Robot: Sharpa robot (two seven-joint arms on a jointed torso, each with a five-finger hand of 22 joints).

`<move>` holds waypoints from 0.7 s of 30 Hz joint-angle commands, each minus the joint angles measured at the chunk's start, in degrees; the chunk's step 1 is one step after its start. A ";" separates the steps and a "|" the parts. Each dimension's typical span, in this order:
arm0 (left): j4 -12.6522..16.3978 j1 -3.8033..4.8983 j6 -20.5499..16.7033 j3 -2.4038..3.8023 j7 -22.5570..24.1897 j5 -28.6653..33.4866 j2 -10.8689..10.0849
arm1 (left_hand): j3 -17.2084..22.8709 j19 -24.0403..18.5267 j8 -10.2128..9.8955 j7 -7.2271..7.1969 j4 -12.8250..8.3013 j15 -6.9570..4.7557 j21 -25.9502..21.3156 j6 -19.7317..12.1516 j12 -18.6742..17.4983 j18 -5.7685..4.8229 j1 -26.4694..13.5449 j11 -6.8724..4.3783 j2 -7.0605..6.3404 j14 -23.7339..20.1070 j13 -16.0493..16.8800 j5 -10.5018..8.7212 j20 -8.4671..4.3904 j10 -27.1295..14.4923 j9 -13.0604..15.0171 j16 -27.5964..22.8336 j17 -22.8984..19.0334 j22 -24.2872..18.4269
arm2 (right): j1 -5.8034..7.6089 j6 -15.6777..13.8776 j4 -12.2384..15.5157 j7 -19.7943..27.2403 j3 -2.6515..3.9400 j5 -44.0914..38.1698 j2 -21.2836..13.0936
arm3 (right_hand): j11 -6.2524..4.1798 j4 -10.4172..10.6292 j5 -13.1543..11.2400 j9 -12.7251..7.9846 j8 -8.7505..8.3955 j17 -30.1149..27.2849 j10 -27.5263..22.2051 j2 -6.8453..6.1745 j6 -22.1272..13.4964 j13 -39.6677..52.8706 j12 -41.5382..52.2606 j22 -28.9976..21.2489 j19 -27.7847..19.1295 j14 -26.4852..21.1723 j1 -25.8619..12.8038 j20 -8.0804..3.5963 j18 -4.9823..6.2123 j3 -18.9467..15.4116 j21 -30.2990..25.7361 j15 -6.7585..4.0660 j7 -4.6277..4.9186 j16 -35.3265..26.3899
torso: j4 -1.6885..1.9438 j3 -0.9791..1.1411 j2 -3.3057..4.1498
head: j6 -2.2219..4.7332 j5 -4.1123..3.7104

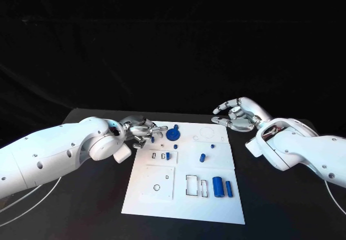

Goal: Assemble the parts on the task board

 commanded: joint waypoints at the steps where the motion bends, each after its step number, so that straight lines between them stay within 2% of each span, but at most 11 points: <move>1: -0.68 1.26 9.22 -0.32 -11.74 -11.12 1.36 | -1.25 0.55 1.18 0.20 0.07 -0.42 0.20 -1.53 -1.87 -0.76 -1.02 0.04 0.03 4.98 -3.10 -0.37 -0.13 -2.44 0.90 0.38 11.61 -0.08 | 0.12 1.17 -0.34 0.74 0.00 2.21 -0.39 | -0.19 0.19 0.38 0.11 0.26 8.59 -0.12 -0.18 0.35 5.46 -0.21 4.11 0.01 4.58 0.34 -0.22 0.40 -0.30 0.06 -0.04 0.03 -0.18 | 0.10 0.32 -0.42 | -0.38 0.07; 4: -1.49 2.19 10.35 -0.74 -13.35 -13.31 2.65 | -1.33 0.34 1.60 0.22 0.05 -0.42 -0.48 -2.06 -2.76 -0.51 -0.89 0.05 0.75 5.19 -4.46 -0.32 -0.18 -3.49 1.22 0.69 12.41 -1.44 | 0.15 1.17 -0.66 0.48 -0.01 2.27 -0.58 | -0.19 0.19 0.38 0.11 0.26 8.59 -0.12 -0.18 0.35 5.46 -0.21 4.11 0.01 4.58 0.34 -0.22 0.40 -0.30 0.06 -0.04 0.03 -0.18 | 0.14 0.37 -0.48 | -0.59 0.01; 6: -2.12 2.89 11.28 -1.16 -14.35 -15.40 3.76 | -0.84 -0.13 1.90 0.32 0.01 -0.39 -1.85 -2.96 -4.44 -0.08 0.07 0.17 1.93 5.67 -6.86 -0.28 -0.19 -5.32 1.51 1.37 14.15 -4.02 | 0.17 1.21 -0.88 0.23 -0.02 2.23 -0.67 | -0.20 0.21 0.52 0.14 0.28 8.54 -0.12 -0.22 0.33 5.46 -0.22 4.07 -0.02 4.57 0.34 -0.23 0.41 -0.36 0.01 -0.05 0.02 -0.20 | 0.12 0.41 -0.50 | -0.77 -0.04; 8: -2.55 3.36 11.91 -1.48 -14.96 -17.14 4.58 | -0.62 0.35 2.25 0.38 -0.01 -0.35 -1.66 -3.35 -4.33 -0.18 0.59 0.18 2.48 5.92 -6.72 -0.25 -0.20 -5.27 1.76 1.73 15.05 -3.54 | 0.18 1.26 -0.99 0.03 -0.03 2.17 -0.73 | -0.20 0.21 0.52 0.14 0.28 8.54 -0.12 -0.22 0.33 5.46 -0.22 4.07 -0.02 4.57 0.34 -0.23 0.41 -0.36 0.01 -0.05 0.02 -0.20 | 0.04 0.44 -0.48 | -0.88 0.06; 16: -4.54 5.25 14.81 -2.84 -17.12 -23.66 7.90 | -1.30 1.70 3.14 0.28 0.06 -0.40 -0.42 -3.49 -2.29 -0.63 0.02 0.11 2.50 5.92 -4.20 -0.31 -0.26 -3.33 2.26 1.73 15.05 -1.18 | 0.20 1.43 -1.22 -0.89 -0.10 1.75 -1.05 | -0.21 0.25 0.65 0.16 0.26 8.42 -0.15 -0.35 0.23 5.41 -0.27 3.98 -0.08 4.54 0.31 -0.24 0.44 -0.47 -0.11 -0.07 0.02 -0.24 | 0.13 0.35 -0.37 | -1.25 -0.10; 21: -6.13 5.79 16.50 -3.39 -17.76 -25.27 9.77 | -2.52 2.01 3.66 0.18 0.07 -0.44 -0.19 -3.54 -1.79 -0.74 -1.72 0.04 2.55 5.92 -3.79 -0.33 -0.30 -3.05 2.55 1.73 15.05 -0.64 | 0.21 1.44 -1.31 -1.27 -0.13 1.50 -1.16 | -0.22 0.31 0.89 0.21 0.28 8.20 -0.15 -0.42 0.18 5.38 -0.29 3.84 -0.19 4.49 0.29 -0.26 0.48 -0.58 -0.30 -0.08 0.01 -0.32 | 0.14 0.29 -0.40 | -1.52 -0.05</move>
